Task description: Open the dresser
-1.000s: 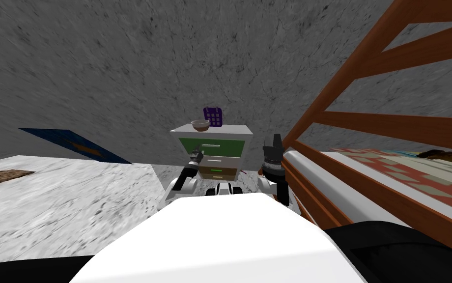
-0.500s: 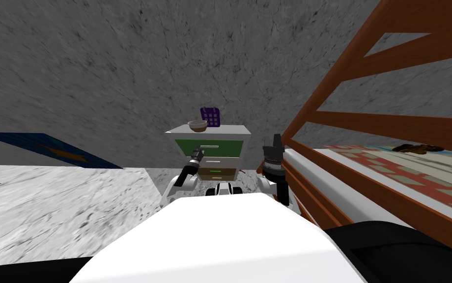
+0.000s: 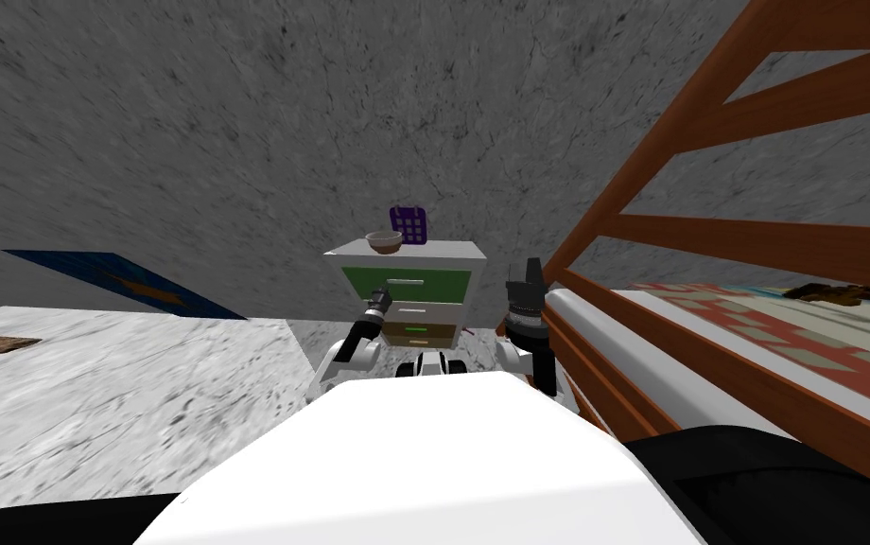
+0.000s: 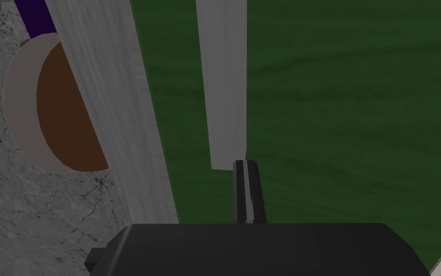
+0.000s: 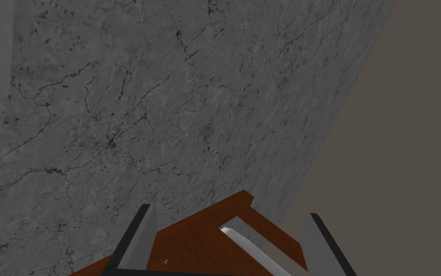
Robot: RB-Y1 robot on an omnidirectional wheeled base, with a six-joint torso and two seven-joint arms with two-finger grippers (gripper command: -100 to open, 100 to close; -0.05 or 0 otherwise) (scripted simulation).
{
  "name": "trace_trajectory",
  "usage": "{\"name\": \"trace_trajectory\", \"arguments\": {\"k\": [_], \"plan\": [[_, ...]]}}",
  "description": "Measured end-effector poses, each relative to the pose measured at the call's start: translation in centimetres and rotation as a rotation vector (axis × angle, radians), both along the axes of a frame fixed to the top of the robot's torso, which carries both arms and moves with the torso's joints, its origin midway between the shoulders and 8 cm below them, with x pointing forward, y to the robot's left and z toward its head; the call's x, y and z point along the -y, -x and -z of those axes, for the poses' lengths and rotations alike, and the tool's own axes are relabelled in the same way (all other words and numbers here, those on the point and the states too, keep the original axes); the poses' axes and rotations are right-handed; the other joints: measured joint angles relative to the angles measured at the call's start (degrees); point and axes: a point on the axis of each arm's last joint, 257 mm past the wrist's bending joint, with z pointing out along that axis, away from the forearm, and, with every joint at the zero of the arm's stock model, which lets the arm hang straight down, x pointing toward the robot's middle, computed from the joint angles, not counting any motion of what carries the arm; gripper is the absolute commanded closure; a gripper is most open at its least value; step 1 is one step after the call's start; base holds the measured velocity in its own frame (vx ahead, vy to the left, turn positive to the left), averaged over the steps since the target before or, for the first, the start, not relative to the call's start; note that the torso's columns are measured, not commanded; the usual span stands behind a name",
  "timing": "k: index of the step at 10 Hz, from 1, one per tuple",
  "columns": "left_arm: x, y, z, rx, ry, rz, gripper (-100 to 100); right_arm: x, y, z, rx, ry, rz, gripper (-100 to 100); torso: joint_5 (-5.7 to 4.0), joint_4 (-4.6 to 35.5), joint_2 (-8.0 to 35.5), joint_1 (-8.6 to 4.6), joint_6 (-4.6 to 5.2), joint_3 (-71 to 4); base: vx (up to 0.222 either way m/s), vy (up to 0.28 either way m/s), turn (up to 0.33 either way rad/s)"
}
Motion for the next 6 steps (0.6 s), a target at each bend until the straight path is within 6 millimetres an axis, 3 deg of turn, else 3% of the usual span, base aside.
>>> {"name": "trace_trajectory", "arguments": {"k": [6], "plan": [[0.1, 1.4, -1.1, -0.028, -0.007, 0.000, -100, 0.0, 0.0, 0.0, 0.000, 0.000, 0.000, 0, 0.01, -0.01, 0.00, 0.04, -0.03, 0.00, 0.016, -0.029, -0.011]]}}
